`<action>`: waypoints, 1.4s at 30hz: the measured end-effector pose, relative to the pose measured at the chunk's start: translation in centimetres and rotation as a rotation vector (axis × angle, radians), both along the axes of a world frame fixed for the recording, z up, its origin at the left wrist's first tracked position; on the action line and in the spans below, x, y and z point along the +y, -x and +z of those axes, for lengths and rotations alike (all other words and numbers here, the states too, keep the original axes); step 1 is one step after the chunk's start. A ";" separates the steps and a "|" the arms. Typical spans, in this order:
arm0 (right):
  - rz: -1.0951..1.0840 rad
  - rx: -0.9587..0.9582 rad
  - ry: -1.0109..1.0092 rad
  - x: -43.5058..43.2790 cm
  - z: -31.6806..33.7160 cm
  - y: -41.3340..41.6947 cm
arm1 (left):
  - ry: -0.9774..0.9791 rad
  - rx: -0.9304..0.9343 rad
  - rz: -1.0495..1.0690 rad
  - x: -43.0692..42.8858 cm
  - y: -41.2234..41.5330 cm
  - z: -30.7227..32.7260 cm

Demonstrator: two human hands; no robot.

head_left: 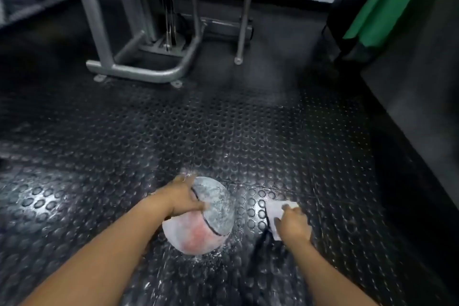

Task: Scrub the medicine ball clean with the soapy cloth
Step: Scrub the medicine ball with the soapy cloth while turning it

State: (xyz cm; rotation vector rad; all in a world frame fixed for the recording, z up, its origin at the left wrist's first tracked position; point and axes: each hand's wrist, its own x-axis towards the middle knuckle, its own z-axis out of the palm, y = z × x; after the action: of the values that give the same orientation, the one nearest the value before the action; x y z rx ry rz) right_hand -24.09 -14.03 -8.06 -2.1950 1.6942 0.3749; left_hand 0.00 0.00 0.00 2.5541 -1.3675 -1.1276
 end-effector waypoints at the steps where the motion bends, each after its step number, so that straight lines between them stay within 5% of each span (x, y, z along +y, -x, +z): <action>1: -0.042 0.028 -0.029 -0.3 -1.0 0.5 | 0.009 0.012 -0.007 0.1 0.0 -0.8; 17: -0.191 -0.080 -0.051 -3.0 -7.2 0.1 | 0.011 0.106 0.164 -0.5 0.1 -3.0; 22: -0.382 -0.579 -0.215 0.6 -1.7 0.5 | 0.010 0.077 0.164 1.8 1.8 -2.0; 26: -0.343 -0.710 -0.348 2.7 2.4 0.2 | 0.043 0.108 0.154 4.1 3.4 -1.3; 30: -0.395 -0.912 -0.499 4.5 6.2 0.0 | 0.170 0.275 0.443 5.1 4.3 -1.6; 35: -0.215 -0.781 -0.554 7.7 7.4 0.1 | 0.132 0.289 0.512 5.3 5.4 -1.6; 42: 0.042 -0.761 -0.194 7.2 8.3 -3.1 | 0.114 0.263 0.362 4.6 5.6 -1.9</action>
State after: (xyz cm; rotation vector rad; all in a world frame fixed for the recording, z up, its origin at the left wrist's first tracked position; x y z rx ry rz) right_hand -21.02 -6.80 0.20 -1.8776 1.1361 -0.2590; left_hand -5.61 4.56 -1.90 2.3403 -0.8438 -1.2180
